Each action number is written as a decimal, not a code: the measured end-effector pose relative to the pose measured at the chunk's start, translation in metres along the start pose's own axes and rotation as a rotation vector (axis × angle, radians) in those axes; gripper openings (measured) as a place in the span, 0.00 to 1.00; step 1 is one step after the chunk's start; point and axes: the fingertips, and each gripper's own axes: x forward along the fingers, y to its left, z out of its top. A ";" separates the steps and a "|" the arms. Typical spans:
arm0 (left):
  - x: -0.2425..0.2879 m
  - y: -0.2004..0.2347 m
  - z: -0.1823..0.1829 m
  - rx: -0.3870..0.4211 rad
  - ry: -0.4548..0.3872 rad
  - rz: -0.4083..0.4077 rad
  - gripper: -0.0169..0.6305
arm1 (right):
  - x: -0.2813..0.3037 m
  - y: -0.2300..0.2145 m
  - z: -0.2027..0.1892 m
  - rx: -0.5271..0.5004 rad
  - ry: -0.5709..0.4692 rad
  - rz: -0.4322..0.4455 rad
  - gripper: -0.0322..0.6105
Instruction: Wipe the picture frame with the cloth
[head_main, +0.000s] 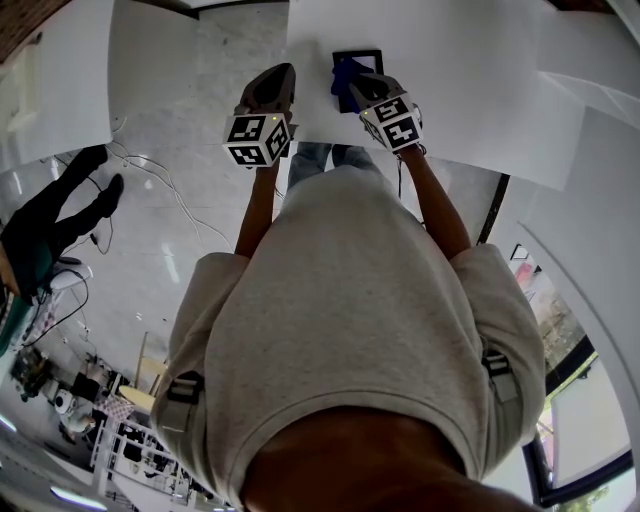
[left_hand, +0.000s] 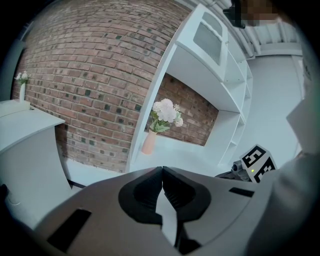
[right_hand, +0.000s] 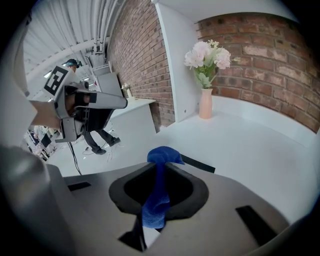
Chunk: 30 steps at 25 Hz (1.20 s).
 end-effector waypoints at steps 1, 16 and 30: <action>0.000 0.000 0.000 -0.001 0.000 -0.001 0.05 | -0.002 0.002 -0.001 -0.003 0.003 0.003 0.15; 0.003 -0.007 -0.004 -0.004 0.000 -0.005 0.05 | -0.022 0.028 -0.024 0.012 0.021 0.028 0.15; 0.007 -0.024 -0.005 0.008 0.004 -0.032 0.05 | -0.038 0.010 -0.047 0.053 0.030 -0.022 0.15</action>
